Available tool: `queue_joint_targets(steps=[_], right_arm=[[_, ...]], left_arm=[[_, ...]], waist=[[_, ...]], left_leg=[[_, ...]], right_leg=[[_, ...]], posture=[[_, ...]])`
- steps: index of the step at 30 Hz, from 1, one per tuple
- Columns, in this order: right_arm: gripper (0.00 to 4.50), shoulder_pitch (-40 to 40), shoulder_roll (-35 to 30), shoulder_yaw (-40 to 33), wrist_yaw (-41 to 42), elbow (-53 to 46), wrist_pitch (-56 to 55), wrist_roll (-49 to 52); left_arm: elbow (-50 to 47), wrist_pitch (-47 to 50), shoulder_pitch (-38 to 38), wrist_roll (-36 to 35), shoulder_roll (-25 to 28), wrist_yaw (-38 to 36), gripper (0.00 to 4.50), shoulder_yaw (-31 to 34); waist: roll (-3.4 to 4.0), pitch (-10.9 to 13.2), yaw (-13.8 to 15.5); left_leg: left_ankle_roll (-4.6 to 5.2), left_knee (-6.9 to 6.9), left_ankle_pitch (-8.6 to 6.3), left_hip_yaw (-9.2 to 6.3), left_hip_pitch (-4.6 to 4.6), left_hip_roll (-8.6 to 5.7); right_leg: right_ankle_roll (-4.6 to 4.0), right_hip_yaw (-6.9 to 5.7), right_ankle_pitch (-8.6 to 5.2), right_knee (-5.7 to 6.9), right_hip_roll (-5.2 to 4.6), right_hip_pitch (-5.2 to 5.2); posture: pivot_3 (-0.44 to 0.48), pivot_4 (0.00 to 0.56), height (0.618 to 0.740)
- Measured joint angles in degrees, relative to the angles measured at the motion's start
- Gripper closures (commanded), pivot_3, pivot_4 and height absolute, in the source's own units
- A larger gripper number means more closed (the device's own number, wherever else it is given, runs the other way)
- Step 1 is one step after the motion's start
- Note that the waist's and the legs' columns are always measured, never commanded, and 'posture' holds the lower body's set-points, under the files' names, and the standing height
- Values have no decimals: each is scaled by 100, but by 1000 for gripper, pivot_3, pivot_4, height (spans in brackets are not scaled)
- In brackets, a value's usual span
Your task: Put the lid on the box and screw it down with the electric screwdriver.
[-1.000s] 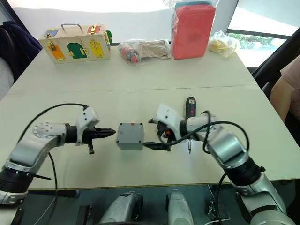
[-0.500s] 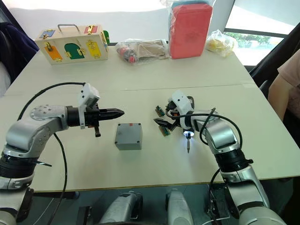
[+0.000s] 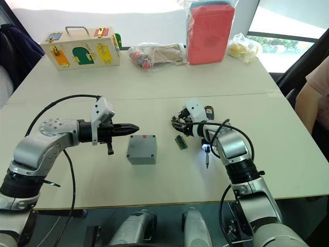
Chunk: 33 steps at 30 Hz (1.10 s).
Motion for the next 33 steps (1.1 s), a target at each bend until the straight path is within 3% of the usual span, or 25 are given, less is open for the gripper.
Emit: queue_joint_targets(steps=[11,16,18,33], right_arm=[[2012,-121,130,-154,-82,216,-28,7],[3926,-126,182,-163,-95,243,-29,-3],[4446,-126,183,-160,-106,276,-29,-25],[4446,-152,164,-195,-95,237,15,-140]], left_arm=[[11,-80,96,55,-59,1,4500,1],[32,-95,101,64,-67,-12,4500,1],[53,-103,109,68,-67,-17,4500,1],[107,-213,224,80,-66,-36,4500,2]], waist=[[0,0,0],[0,0,-3],[0,0,-3],[0,0,-1]], left_leg=[[0,0,0,0,0,0],[0,0,0,0,0,0],[0,0,0,0,0,0],[0,0,0,0,0,0]], right_leg=[[0,0,0,1,0,0],[0,0,0,1,0,0],[0,0,0,1,0,0],[0,0,0,1,0,0]], posture=[[0,150,740],[0,150,740],[0,150,740],[0,150,740]])
